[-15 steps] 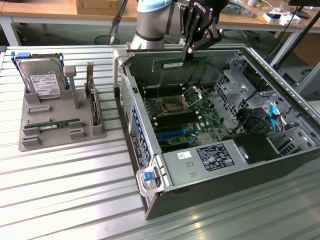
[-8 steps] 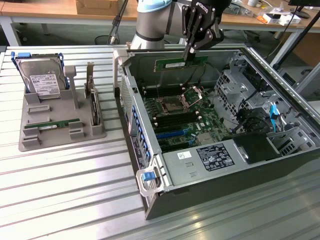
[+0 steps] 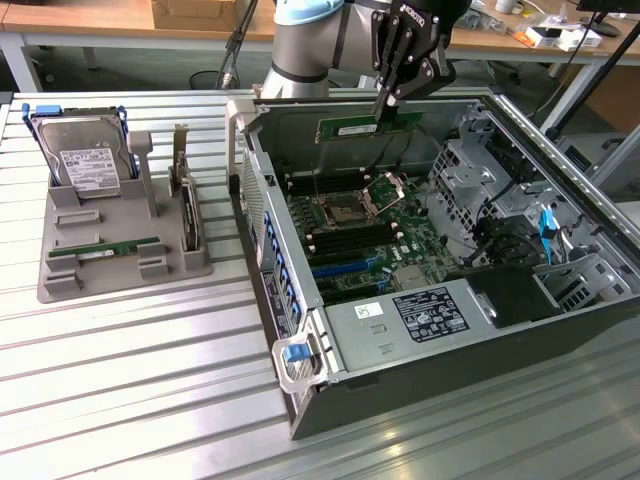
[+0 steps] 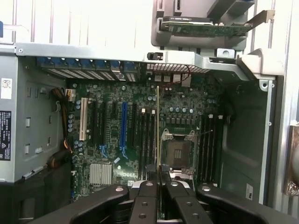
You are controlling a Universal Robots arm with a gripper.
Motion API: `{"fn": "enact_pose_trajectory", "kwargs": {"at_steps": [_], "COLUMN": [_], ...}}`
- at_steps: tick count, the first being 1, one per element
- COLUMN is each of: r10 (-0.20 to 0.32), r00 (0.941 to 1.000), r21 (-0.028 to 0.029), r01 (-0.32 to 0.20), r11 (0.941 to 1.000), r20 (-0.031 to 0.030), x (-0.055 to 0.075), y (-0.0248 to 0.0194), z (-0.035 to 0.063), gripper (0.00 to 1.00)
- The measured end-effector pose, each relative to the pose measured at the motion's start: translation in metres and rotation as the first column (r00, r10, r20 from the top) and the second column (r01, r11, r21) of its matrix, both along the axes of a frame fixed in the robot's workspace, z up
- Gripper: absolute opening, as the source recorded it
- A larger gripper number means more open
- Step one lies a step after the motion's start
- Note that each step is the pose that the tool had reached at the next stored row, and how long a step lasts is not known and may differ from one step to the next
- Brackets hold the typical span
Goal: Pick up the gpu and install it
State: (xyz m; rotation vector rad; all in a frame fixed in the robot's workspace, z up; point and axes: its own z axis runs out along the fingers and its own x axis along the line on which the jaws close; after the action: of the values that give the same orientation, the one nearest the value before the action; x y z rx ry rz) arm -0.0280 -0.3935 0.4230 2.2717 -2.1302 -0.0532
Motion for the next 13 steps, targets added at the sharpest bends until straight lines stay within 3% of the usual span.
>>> {"fn": "enact_pose_trajectory", "kwargs": {"at_steps": [13], "r10": [0.0], "r00": [1.0], "r21": [0.0], "r01": [0.0], "r11": [1.0], "r20": [0.0], "x": [0.012], "y": [0.0], "z": [0.0], "gripper": [0.13]}}
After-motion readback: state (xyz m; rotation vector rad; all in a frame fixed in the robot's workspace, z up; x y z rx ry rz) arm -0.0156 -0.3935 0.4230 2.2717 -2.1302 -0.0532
